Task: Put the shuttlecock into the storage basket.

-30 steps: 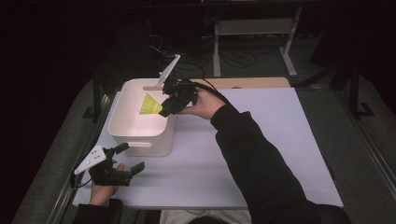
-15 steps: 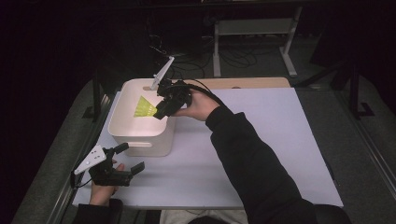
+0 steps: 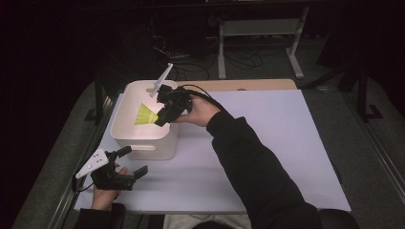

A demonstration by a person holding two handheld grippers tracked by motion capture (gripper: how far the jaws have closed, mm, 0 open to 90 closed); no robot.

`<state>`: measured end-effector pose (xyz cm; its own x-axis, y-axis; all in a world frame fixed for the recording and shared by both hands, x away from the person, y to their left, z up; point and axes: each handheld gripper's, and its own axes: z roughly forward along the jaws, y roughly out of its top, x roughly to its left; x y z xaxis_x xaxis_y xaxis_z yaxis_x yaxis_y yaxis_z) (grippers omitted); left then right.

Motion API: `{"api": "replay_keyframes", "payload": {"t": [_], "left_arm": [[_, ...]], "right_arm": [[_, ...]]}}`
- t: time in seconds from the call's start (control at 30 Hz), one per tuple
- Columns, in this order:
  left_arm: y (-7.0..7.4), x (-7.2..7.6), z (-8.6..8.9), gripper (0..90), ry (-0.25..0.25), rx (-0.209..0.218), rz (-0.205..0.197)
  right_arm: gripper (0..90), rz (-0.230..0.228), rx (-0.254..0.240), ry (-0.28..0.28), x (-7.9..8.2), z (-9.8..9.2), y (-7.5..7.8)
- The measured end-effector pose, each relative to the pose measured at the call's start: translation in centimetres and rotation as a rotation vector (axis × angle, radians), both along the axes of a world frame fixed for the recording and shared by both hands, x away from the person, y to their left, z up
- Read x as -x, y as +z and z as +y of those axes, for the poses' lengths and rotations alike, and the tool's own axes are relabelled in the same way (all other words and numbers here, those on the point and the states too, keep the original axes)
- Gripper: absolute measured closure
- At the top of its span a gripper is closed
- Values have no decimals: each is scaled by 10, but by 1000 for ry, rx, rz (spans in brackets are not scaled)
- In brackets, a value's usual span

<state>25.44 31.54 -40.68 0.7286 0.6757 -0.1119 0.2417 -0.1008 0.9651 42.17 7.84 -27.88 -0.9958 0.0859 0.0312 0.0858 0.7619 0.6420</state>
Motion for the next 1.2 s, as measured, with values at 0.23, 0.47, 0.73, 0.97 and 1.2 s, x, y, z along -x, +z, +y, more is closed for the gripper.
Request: {"api": "replay_keyframes", "payload": {"t": [0.23, 0.47, 0.73, 0.97, 1.2], "left_arm": [[0, 0, 0, 0, 1, 0, 1], [0, 0, 0, 0, 1, -1, 1], [0, 0, 0, 0, -1, 1, 1], [0, 0, 0, 0, -2, 0, 0], [0, 0, 1, 0, -1, 2, 1]], "right_arm": [[634, 16, 14, 12, -1, 6, -9], [634, 30, 25, 14, -2, 10, -16], [634, 41, 32, 18, -3, 15, -24], [565, 50, 28, 14, -4, 14, -23], [414, 35, 2, -26, -6, 4, -16]]}}
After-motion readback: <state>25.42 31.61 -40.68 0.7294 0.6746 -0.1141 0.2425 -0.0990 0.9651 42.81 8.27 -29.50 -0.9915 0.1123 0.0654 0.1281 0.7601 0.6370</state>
